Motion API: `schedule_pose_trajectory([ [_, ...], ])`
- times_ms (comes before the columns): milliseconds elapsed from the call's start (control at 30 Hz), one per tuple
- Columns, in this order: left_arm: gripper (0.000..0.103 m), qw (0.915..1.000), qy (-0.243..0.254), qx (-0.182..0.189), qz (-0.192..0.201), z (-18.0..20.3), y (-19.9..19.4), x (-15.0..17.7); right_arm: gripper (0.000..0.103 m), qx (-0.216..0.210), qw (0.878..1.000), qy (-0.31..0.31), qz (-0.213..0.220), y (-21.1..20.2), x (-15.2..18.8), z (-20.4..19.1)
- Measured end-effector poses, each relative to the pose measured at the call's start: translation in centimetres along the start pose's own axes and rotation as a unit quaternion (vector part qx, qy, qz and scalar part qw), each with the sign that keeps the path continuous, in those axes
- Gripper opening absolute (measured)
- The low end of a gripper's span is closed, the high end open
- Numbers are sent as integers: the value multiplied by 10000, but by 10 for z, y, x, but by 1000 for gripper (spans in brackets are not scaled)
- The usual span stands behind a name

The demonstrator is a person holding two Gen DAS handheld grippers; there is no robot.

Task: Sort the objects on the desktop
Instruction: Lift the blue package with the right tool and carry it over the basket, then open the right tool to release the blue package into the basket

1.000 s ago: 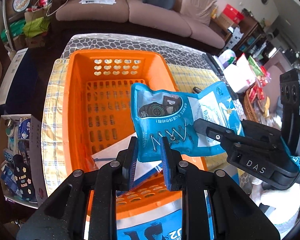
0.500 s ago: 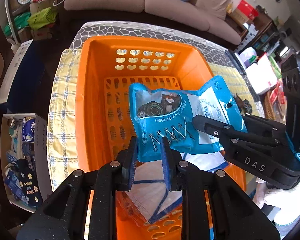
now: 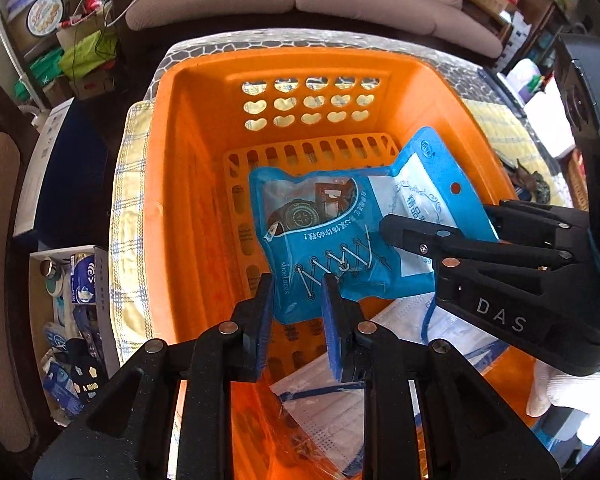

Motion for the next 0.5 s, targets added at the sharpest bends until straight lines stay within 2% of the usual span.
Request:
schedule_pose_trajectory([
  [233,21,9997,97,-220,-38,3,4,-2,33,138,9999,-18,-80,8,-5,-2],
  [400,23,9997,76,-244,-47,1,5,-4,33,273,9995,-94,-128,13,-5,-5],
  [467,26,9997,64,-235,-48,1,5,-4,33,316,9993,-111,-137,14,-6,-5],
  [500,30,9997,54,-243,-40,1,4,-4,33,326,9993,-102,-143,15,-6,-4],
])
Point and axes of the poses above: each gripper's, at about its wrist camera, not at the fingertips, and y roughly the way its jaws point, z to its right, x to its underside, the point moved 4 cm from there along y, roughly the way its jaws point, and after that the axes turned 10 degrees about y, right-handed, at the moved point
